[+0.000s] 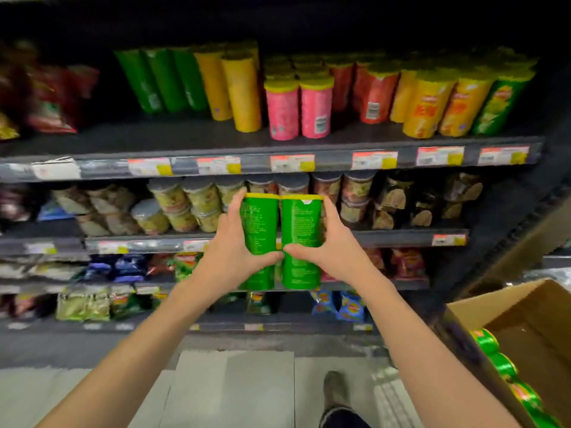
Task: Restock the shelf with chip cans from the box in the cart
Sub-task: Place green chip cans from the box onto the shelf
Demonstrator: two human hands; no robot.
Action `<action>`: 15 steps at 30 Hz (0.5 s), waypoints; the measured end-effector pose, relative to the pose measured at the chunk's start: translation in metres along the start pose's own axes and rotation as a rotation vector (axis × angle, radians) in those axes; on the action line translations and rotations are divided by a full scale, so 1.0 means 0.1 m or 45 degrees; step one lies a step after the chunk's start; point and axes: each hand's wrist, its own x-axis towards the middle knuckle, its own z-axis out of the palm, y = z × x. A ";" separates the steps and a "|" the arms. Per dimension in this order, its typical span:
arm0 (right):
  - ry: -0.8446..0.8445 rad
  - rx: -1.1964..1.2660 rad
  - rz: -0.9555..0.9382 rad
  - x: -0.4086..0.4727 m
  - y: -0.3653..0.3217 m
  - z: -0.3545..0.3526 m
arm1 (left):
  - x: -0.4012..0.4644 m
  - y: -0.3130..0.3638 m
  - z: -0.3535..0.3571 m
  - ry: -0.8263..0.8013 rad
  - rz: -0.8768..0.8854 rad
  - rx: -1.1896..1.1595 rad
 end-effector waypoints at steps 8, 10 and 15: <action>-0.081 0.006 -0.290 0.73 -0.93 0.62 | 0.18 -0.44 -1.02 0.293 -0.049 0.062; -0.096 0.026 -0.371 0.91 -1.12 0.73 | 0.25 -0.54 -1.25 0.354 -0.032 0.032; -0.106 0.042 -0.501 1.41 -1.52 1.03 | 0.55 -0.84 -1.73 0.431 -0.030 0.076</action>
